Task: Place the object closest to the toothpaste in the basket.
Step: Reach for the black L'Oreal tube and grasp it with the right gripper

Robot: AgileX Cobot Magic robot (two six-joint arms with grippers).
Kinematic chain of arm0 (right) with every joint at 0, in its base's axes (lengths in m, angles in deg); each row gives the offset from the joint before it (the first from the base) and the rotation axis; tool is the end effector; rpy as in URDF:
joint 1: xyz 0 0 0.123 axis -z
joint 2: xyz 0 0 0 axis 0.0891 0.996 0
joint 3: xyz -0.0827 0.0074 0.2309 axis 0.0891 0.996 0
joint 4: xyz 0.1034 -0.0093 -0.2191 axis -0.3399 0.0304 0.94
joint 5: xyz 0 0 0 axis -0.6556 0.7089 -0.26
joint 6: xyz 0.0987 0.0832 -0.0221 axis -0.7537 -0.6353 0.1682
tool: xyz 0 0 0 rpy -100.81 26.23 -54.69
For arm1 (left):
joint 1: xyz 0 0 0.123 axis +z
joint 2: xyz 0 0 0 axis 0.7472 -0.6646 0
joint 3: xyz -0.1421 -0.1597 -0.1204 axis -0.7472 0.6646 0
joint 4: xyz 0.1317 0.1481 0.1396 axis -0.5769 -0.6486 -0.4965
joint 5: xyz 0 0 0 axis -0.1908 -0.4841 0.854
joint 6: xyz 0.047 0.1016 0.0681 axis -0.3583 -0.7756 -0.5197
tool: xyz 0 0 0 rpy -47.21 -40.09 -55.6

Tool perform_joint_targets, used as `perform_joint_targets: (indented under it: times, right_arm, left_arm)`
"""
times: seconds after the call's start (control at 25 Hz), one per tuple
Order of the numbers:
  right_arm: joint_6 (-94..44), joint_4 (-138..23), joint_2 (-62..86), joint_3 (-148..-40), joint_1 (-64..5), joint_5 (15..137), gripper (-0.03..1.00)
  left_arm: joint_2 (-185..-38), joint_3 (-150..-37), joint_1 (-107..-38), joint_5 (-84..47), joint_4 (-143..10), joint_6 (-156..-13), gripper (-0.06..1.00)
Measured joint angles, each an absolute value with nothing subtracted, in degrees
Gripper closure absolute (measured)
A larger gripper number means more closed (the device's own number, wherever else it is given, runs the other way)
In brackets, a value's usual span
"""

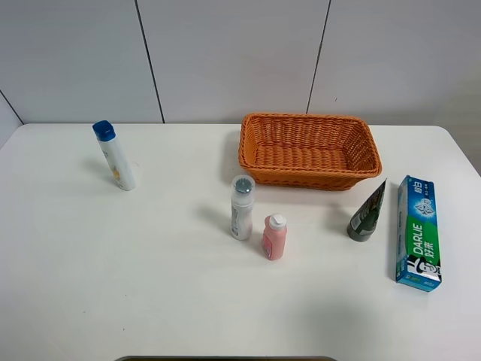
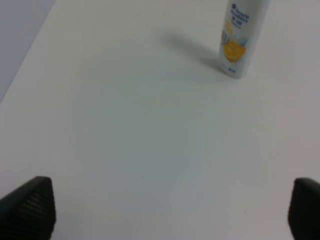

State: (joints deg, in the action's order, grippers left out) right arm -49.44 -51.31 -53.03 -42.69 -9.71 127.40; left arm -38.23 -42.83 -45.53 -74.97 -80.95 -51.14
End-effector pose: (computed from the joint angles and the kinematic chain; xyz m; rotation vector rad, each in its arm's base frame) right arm 0.0800 0.0098 0.2455 -0.0603 2.1818 0.0952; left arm 0.0614 0.0056 0.2582 -0.0419 2.0249 0.0633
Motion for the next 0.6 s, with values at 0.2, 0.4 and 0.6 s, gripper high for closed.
perform_joint_targets:
  times: [0.2,0.4,0.6]
  right_arm:
    - [-50.0,-53.7,-42.8,-42.8,-9.7,127.4,0.37]
    - [-50.7,-54.4,-34.2,-48.4,-9.7,127.4,0.37]
    - [-54.4,-54.4,-25.2,-56.8,-9.7,130.4,0.37]
  left_arm:
    - [-38.2,-42.8,-45.5,-75.0,-81.0,-51.1,0.00]
    - [-38.2,-42.8,-45.5,-75.0,-81.0,-51.1,0.00]
    - [-38.2,-42.8,-45.5,-75.0,-81.0,-51.1,0.00]
